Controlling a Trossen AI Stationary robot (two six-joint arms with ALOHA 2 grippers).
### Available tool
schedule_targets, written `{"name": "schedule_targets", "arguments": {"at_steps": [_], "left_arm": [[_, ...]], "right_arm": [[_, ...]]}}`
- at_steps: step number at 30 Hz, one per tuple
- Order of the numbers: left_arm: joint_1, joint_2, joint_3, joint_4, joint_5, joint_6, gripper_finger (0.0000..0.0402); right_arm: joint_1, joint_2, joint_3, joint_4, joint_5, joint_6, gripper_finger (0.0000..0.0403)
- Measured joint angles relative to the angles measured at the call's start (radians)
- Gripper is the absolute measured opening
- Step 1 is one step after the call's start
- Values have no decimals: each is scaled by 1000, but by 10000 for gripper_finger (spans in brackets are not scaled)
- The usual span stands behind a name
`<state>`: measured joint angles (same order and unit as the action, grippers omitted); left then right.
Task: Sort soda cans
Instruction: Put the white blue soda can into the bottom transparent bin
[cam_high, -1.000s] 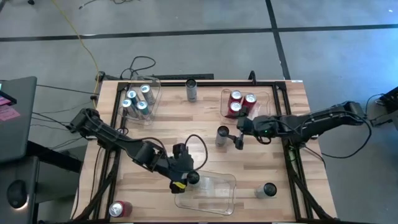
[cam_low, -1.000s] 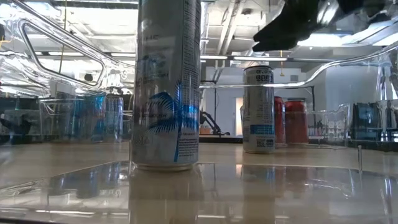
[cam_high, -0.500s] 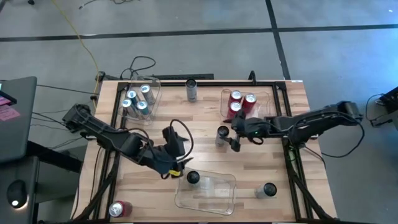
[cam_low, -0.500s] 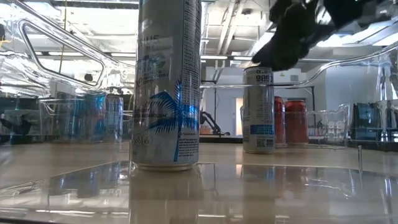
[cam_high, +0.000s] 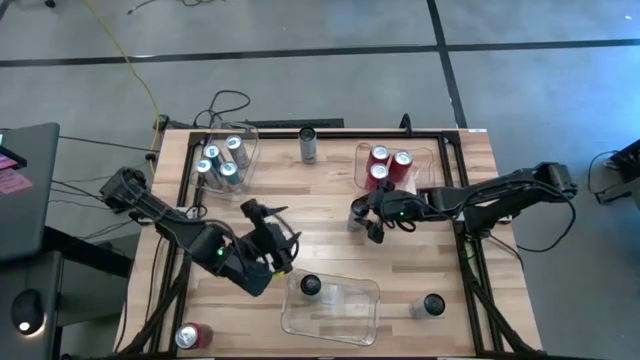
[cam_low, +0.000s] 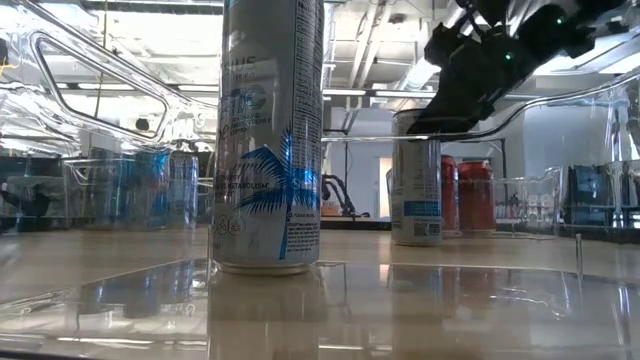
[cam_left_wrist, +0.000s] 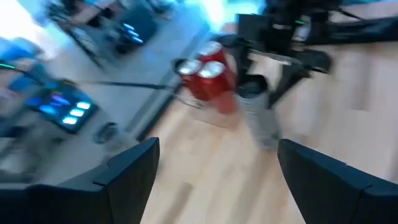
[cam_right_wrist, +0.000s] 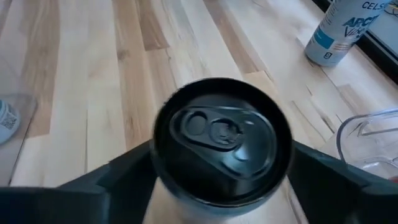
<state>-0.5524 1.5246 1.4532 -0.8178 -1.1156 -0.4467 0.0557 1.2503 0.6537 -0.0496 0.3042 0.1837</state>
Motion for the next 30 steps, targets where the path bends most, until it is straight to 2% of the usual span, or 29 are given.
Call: {"name": "schedule_targets", "arguments": {"at_steps": [3, 7, 13, 20, 25, 30], "left_arm": [[-24, -5, -53, -10, -96, -37, 320], [-33, -8, -133, -10, -157, -108, 320], [-17, -17, -286, -23, -190, -250, 320], [-3, -141, -489, -25, -193, -461, 320], [5, -252, -511, -17, -203, -423, 320], [4, -339, -511, 49, -208, -273, 320]], "right_arm": [[8, -1, 0, 2, 1, 1, 298], [26, -1, 0, 9, 8, 22, 235], [76, -9, 0, 40, 8, 55, 234], [124, -45, 16, 46, 8, 56, 234], [158, -69, 114, 10, 11, 48, 235], [246, -68, 215, -60, 14, 24, 235]]}}
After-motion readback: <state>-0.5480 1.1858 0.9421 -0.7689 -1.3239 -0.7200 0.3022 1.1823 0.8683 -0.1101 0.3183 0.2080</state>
